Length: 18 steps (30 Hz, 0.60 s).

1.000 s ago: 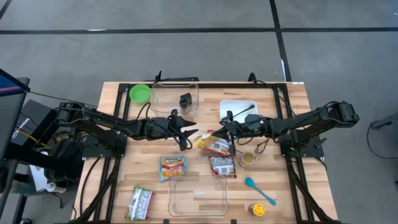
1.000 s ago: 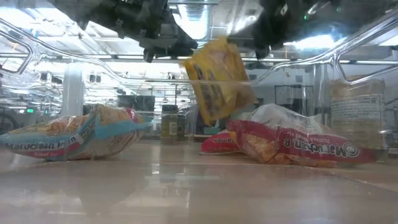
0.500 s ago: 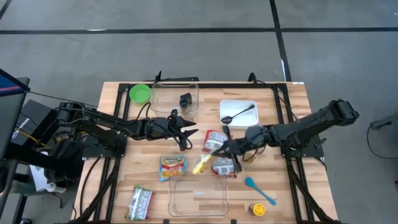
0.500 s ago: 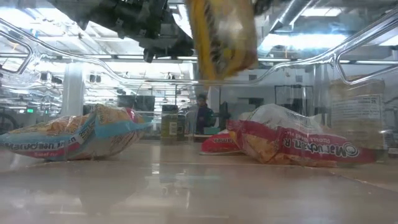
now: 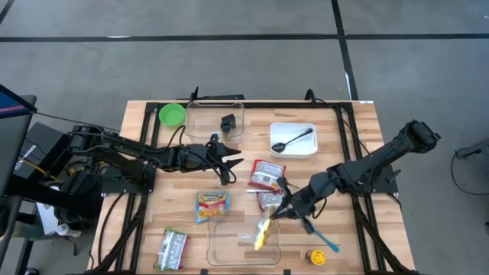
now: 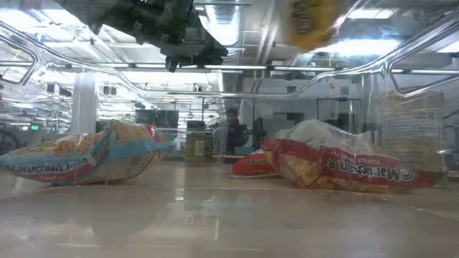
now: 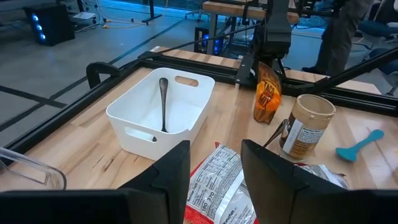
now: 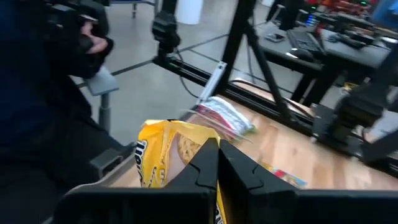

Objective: Pick & Place Food Item
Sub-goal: Put the yellow noodle pack into the bottom transparent bin

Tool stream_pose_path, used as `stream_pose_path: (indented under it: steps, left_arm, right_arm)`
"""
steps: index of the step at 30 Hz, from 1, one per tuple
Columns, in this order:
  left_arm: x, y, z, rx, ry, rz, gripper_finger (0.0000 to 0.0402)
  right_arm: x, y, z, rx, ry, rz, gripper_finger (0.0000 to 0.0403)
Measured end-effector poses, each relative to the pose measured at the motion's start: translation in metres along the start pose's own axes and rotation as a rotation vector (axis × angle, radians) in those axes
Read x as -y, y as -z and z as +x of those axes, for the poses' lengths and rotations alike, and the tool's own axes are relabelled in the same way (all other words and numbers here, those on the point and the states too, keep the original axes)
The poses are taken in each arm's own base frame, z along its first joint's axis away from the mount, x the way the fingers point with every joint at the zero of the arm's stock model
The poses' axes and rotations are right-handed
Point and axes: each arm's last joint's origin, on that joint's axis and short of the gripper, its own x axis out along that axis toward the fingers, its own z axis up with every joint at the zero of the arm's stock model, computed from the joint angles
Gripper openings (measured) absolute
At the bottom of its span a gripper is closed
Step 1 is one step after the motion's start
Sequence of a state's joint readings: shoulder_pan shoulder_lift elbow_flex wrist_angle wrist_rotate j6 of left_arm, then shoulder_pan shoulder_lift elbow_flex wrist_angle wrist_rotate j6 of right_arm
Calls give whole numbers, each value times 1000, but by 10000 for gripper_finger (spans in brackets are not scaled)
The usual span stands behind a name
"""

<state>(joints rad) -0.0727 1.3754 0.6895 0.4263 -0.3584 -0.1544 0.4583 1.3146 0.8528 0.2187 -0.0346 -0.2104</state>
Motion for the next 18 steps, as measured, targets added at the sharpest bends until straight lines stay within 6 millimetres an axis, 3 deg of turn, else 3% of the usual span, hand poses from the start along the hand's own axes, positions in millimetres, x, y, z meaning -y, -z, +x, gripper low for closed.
stream_pose_path:
  steps: [4,18]
  left_arm:
    - [0,0,0,0,0,0,136]
    - [0,2,0,-20,-4,7,136]
  right_arm:
    - [-4,0,1,3,-34,6,0]
    - [-13,26,33,-43,-201,78,0]
